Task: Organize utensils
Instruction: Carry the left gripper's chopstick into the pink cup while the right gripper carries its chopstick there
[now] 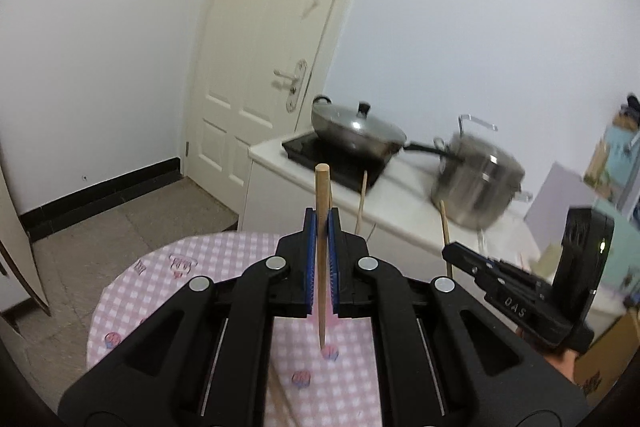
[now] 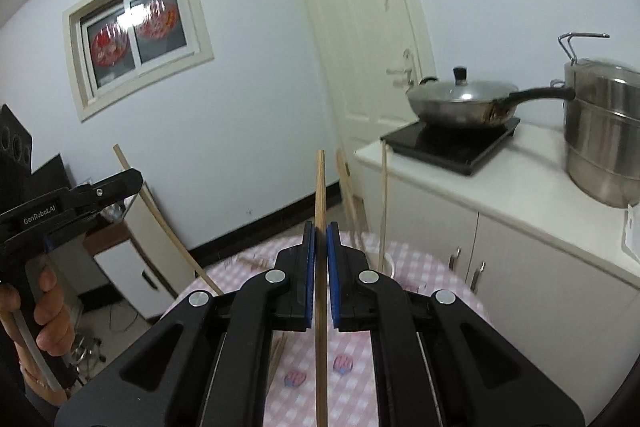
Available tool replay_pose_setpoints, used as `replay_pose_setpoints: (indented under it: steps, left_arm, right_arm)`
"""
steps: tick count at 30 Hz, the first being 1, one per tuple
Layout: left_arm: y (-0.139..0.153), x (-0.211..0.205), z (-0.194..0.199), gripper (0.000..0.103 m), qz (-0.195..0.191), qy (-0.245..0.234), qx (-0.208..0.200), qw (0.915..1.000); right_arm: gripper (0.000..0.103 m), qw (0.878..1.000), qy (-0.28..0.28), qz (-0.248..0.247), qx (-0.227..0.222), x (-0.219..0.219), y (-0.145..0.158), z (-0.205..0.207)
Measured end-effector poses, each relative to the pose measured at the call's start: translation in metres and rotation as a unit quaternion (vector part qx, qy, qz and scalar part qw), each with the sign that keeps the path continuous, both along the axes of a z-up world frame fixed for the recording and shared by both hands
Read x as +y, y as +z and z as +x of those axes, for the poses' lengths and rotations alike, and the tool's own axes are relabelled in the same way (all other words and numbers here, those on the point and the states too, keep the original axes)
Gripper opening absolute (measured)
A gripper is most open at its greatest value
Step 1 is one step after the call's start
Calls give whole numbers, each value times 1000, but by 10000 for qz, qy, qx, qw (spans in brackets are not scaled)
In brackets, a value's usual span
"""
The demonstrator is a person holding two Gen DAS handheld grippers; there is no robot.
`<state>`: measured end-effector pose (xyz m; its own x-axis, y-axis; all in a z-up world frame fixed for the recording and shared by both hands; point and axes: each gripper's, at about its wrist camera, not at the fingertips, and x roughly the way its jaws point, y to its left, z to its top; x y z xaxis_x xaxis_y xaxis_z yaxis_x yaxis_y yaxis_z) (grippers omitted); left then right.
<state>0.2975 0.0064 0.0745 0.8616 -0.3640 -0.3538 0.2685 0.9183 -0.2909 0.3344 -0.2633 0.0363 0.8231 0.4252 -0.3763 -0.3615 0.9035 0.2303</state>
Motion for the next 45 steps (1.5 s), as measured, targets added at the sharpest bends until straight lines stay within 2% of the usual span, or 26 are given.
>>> replay_pose_setpoints:
  steps: [6, 9, 13, 16, 29, 36, 45]
  left_arm:
    - [6, -3, 26, 6, -215, 271, -273, 9990]
    - [7, -6, 41, 6, -343, 283, -341, 9984]
    - [6, -16, 59, 6, -309, 315, -431, 9981]
    - [-1, -25, 78, 6, -310, 253, -396, 9984]
    - [-38, -48, 113, 6, -55, -198, -66, 9998]
    - [-56, -63, 119, 6, 175, -376, 131, 9991]
    - [-69, -72, 119, 7, 414, -472, 367, 9974]
  right_arm:
    - [5, 9981, -255, 346, -432, -10, 9, 27]
    - [5, 9952, -395, 404, -800, -12, 15, 41]
    - [5, 9896, -541, 433, -1262, -9, 19, 54]
    - [5, 9866, -634, 468, -1428, -5, 17, 71]
    - [5, 9834, -757, 419, -1598, 4, -11, 114]
    - [5, 9878, -606, 362, -1389, 8, -32, 122]
    - [5, 9935, -477, 155, -1019, 3, -55, 108]
